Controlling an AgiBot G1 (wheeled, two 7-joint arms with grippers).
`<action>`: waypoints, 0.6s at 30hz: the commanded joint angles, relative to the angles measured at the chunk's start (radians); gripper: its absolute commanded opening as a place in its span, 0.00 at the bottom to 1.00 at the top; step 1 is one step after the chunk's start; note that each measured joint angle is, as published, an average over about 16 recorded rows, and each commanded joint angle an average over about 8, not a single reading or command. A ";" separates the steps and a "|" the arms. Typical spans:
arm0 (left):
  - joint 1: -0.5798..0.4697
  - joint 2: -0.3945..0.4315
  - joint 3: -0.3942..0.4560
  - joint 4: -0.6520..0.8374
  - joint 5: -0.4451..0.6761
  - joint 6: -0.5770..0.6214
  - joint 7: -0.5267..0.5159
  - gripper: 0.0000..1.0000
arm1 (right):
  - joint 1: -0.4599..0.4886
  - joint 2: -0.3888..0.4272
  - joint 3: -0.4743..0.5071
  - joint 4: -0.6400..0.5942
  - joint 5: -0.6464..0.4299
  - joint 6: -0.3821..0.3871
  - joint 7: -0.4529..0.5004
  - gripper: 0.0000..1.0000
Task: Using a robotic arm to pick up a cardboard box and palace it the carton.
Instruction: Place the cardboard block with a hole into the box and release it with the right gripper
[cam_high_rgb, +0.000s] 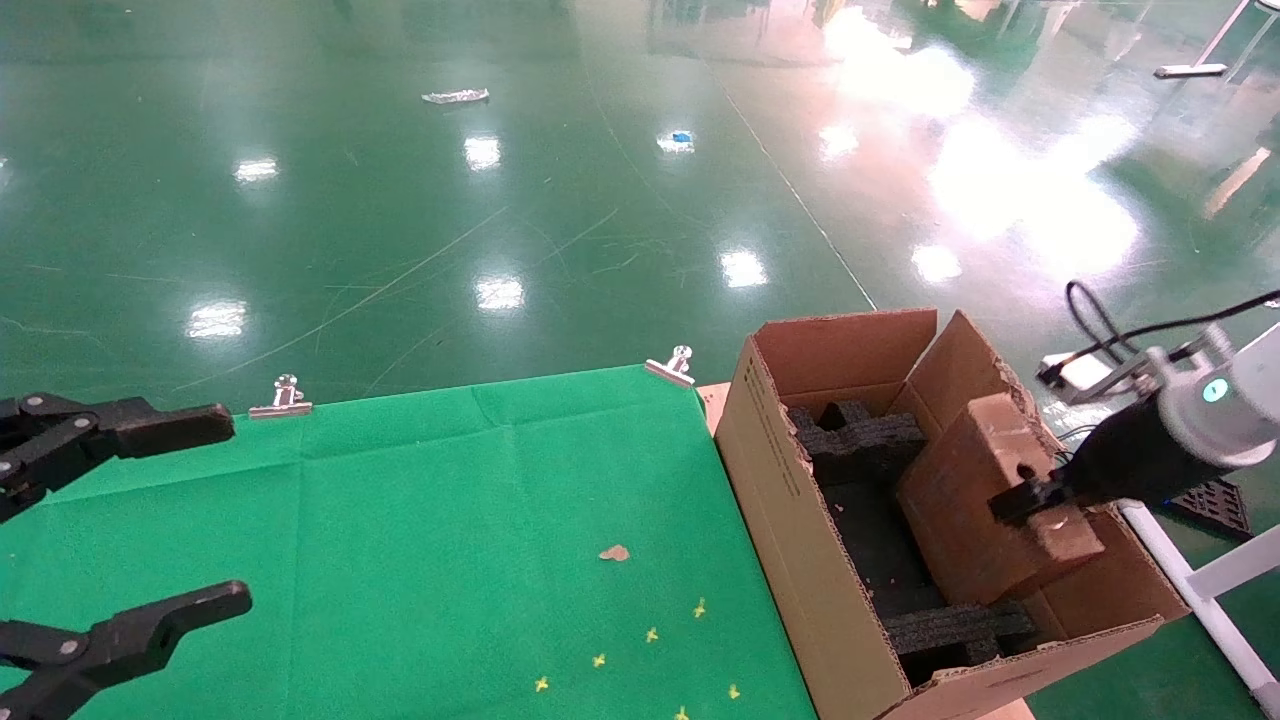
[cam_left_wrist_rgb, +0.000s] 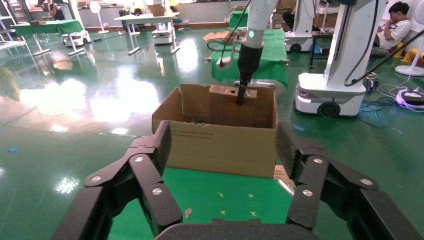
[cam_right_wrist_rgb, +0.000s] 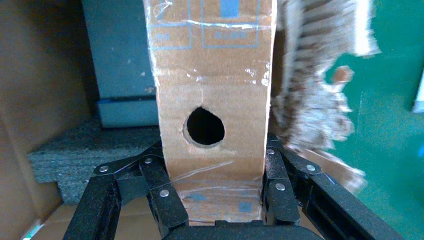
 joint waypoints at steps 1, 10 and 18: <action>0.000 0.000 0.000 0.000 0.000 0.000 0.000 1.00 | -0.037 -0.018 0.003 -0.028 0.015 0.014 -0.009 0.00; 0.000 0.000 0.001 0.000 0.000 0.000 0.000 1.00 | -0.189 -0.063 0.039 -0.097 0.088 0.129 -0.064 0.00; 0.000 0.000 0.001 0.000 -0.001 0.000 0.001 1.00 | -0.265 -0.078 0.069 -0.130 0.136 0.198 -0.129 0.34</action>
